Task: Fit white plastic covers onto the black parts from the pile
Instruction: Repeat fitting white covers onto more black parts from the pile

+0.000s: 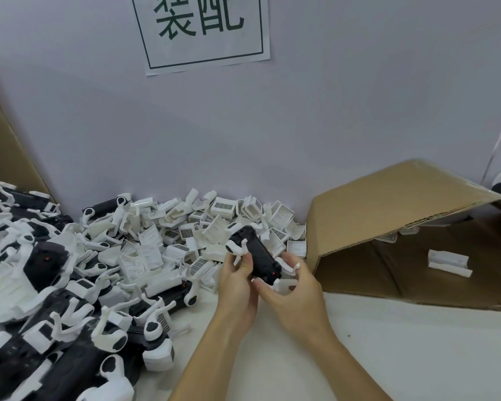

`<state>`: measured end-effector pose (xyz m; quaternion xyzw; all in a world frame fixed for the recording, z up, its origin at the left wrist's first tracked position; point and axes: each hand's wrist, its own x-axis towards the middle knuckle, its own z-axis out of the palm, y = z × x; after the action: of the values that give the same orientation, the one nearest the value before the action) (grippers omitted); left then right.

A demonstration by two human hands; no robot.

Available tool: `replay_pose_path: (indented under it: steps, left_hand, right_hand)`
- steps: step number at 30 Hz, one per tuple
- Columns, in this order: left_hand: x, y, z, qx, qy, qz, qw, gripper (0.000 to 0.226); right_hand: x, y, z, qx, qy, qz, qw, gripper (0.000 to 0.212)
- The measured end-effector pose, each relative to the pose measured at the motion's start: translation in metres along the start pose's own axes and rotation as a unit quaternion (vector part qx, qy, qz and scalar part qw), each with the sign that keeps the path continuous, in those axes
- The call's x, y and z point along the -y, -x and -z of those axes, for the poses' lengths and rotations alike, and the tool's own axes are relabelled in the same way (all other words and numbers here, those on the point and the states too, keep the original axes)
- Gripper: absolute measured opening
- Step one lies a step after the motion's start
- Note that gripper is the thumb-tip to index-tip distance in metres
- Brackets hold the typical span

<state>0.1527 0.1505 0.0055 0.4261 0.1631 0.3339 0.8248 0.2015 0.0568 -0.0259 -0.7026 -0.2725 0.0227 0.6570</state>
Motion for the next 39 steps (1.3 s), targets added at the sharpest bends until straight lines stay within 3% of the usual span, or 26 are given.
replay_pose_path:
  steps: [4,8,11,15,19,22,25,27,29,32,37,39]
  left_hand:
    - [-0.002,-0.002,0.007,0.053,-0.086,-0.053,0.994,0.02]
    - [0.002,0.001,0.012,0.157,-0.214,-0.073,0.961,0.051]
    - [0.001,0.001,0.012,0.209,-0.246,-0.093,0.942,0.037]
    - [-0.001,0.0,0.013,0.226,-0.238,-0.091,0.94,0.031]
    - [0.003,-0.001,0.018,0.2,-0.246,-0.092,0.944,0.032]
    - [0.011,-0.006,0.016,0.06,-0.232,-0.092,0.966,0.024]
    - [0.01,-0.011,0.015,-0.062,-0.074,-0.046,0.994,0.026]
    - [0.003,-0.012,0.018,-0.069,0.019,-0.018,0.997,0.037]
    - [-0.001,-0.011,0.019,-0.06,0.043,-0.008,0.997,0.044]
    - [0.001,-0.006,0.016,-0.041,0.042,-0.006,0.998,0.041]
    - [0.002,-0.004,0.012,-0.032,0.013,0.004,0.999,0.04]
    - [0.006,-0.002,0.01,-0.014,-0.007,0.009,1.0,0.033]
  right_hand:
    - [0.004,0.001,0.003,-0.023,-0.051,0.043,0.997,0.083]
    - [0.01,0.001,0.002,-0.027,-0.116,0.038,0.992,0.08]
    - [0.01,0.0,0.003,-0.066,-0.154,0.041,0.985,0.068]
    - [0.011,0.002,0.0,-0.095,-0.154,0.061,0.982,0.054]
    - [0.01,-0.003,0.001,-0.063,-0.127,0.058,0.988,0.045]
    - [0.007,-0.003,0.002,-0.013,-0.093,0.029,0.995,0.045]
    - [0.006,0.0,0.003,0.035,-0.092,-0.006,0.995,0.06]
    - [0.006,0.002,0.005,0.059,-0.11,-0.02,0.992,0.061]
    - [0.008,0.003,0.004,0.083,-0.099,-0.026,0.991,0.054]
    - [0.009,0.001,0.004,0.106,-0.088,-0.025,0.99,0.024]
    - [0.008,-0.004,0.011,0.166,-0.13,-0.068,0.975,0.027]
    - [0.007,-0.005,0.01,0.152,-0.108,-0.074,0.98,0.016]
